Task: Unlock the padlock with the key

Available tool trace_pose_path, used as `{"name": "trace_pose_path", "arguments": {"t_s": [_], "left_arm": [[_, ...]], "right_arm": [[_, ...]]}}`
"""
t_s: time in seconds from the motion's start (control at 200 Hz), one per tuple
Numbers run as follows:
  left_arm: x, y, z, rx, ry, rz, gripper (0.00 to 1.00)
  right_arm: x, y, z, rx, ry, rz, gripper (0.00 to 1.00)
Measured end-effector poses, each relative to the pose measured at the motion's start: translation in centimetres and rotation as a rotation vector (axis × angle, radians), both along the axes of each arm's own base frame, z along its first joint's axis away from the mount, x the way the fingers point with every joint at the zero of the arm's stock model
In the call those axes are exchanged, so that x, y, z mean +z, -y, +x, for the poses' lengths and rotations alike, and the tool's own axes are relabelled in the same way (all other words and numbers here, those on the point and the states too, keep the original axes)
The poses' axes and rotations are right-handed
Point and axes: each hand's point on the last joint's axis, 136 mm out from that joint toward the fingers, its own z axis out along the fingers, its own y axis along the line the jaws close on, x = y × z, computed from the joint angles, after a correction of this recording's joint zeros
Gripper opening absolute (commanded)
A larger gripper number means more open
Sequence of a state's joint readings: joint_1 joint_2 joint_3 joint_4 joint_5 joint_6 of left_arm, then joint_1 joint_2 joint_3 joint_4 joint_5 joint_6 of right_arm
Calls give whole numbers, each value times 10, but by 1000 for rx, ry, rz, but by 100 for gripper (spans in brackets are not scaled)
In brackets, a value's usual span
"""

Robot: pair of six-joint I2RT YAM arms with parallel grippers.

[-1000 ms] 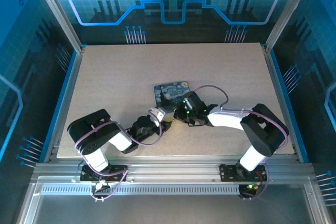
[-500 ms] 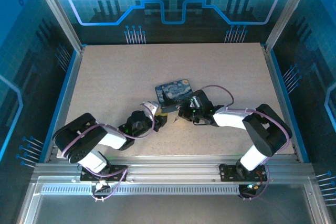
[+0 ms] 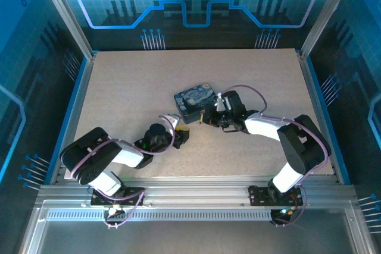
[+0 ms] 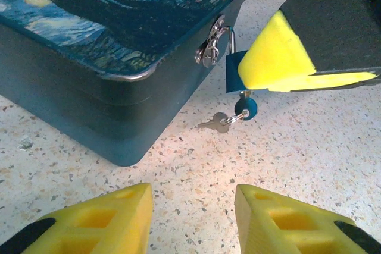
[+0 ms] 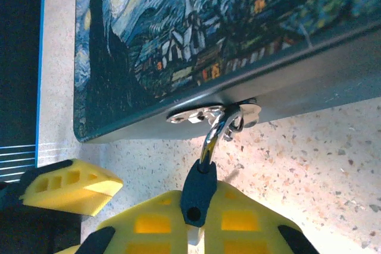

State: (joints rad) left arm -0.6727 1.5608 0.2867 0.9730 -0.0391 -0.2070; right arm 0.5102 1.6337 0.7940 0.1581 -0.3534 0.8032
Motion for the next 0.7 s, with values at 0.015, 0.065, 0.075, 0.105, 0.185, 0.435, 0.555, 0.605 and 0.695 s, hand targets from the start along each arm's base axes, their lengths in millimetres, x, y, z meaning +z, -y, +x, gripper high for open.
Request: {"name": "trace_pose_path", "arguments": {"t_s": [0.015,0.065,0.075,0.105,0.185,0.435,0.555,0.605,0.695], "left_arm": [[0,0,0,-1,-3,-1,41],[-2,1,-1,-4,-8,-2,41],[-3,1,-1,-5,-10,-1,41],[-4,1,-1,-7,-15,1,41],[-8,1,-1,-8,-23,6,41],[-8,3,-1,-15,-25,5,41],[-7,3,-1,-15,-23,3,41],[-7,4,0,-14,-23,3,41],[-8,3,0,-13,-26,5,41]], "right_arm": [[-1,0,0,1,-1,3,0],[-4,0,-1,0,-7,9,0],[-5,0,-1,1,-8,11,0],[-9,0,-3,0,-20,12,0],[-21,1,-6,-8,-57,9,0],[-41,6,-4,-80,-105,11,0],[-44,6,0,-117,-107,53,0],[-44,6,1,-128,-108,66,0],[-44,6,1,-151,-114,89,0]]}}
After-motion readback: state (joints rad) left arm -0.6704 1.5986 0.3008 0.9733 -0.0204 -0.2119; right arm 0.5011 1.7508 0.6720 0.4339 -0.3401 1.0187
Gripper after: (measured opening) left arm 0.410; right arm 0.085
